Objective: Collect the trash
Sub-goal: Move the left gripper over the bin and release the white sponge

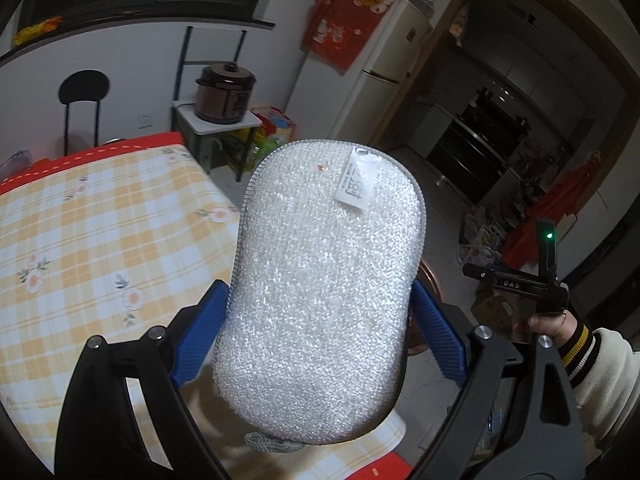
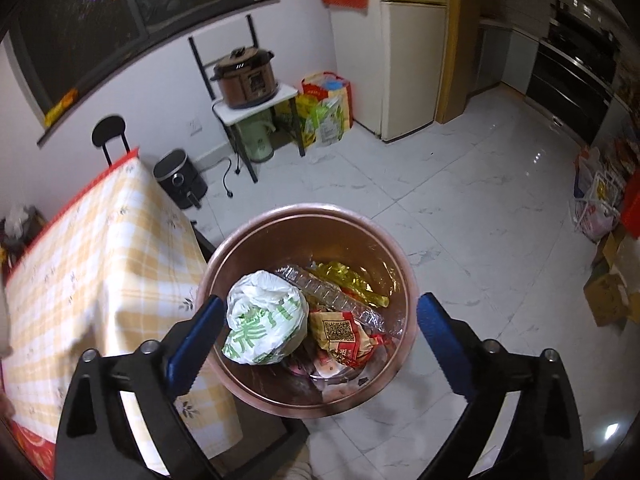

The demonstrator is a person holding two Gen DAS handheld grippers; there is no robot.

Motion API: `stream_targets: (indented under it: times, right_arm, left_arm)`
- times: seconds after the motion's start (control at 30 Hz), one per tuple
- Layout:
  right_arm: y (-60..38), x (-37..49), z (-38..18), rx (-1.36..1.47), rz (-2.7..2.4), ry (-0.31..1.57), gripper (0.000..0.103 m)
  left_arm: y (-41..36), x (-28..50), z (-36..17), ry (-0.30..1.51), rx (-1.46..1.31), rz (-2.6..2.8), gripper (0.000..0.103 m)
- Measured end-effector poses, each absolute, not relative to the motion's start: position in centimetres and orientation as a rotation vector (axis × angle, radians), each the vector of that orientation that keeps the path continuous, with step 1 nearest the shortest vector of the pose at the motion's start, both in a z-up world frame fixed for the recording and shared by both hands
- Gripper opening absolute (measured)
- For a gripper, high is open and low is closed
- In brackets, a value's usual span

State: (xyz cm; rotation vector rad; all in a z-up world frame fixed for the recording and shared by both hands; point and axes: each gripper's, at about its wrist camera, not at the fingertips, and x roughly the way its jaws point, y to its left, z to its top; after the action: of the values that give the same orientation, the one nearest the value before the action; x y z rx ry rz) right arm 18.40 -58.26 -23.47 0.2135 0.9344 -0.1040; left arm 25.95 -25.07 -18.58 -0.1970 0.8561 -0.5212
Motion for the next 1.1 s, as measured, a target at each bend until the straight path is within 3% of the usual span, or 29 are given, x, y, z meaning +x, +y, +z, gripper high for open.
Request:
stream_targets:
  times: [0.67, 0.9, 1.1]
  right_arm:
    - [-65.6, 8.6, -21.3, 0.366, -0.222, 0.839, 0.098]
    - [-66.2, 6.9, -22.2, 0.395, -0.247, 0.844, 0.098]
    - [-64.9, 6.4, -21.5, 0.408, -0.245, 0.827, 0.098]
  left_arm:
    - [-49.8, 34.5, -26.8, 1.099, -0.027, -0.737, 0.092]
    - [-53.4, 37.4, -26.5, 1.101, -0.066, -0.791, 0.097]
    - [-51.5, 36.2, -24.1, 1.037, -0.047, -0.799, 0.097]
